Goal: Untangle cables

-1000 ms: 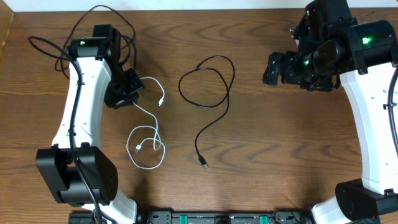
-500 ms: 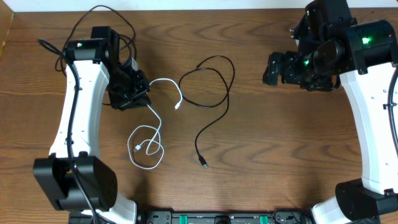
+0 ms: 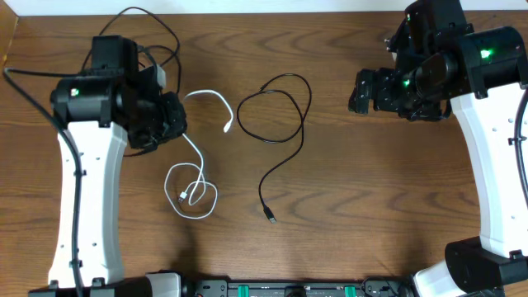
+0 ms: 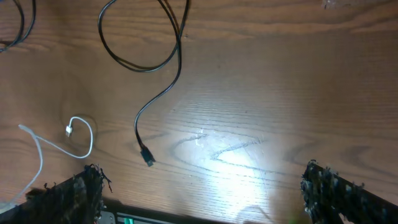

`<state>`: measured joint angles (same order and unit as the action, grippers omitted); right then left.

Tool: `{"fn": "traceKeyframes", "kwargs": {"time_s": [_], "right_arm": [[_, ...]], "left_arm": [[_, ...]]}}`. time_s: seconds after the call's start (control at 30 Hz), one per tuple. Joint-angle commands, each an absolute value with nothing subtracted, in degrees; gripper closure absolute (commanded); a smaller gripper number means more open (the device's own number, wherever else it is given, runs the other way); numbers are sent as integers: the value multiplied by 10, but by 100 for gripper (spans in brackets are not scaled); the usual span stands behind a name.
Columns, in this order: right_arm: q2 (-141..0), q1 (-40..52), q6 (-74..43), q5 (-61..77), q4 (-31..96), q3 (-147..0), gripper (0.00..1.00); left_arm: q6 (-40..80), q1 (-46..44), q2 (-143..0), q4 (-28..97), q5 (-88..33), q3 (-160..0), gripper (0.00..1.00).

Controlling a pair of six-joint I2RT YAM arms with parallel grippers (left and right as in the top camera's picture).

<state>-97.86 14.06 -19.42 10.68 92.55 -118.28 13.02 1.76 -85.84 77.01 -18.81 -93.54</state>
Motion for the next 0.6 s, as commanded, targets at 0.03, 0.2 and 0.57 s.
{"fn": "traceKeyframes", "kwargs": {"time_s": [0.03, 0.2, 0.57], "right_arm": [[-973, 143, -188, 105, 926, -1184, 1], [-973, 143, -188, 105, 926, -1184, 1], [-973, 143, -188, 105, 926, -1184, 1]], "left_arm": [[119, 20, -865, 780, -173, -932, 92], [119, 20, -865, 777, -162, -932, 83], [119, 20, -866, 773, -138, -932, 44]]}}
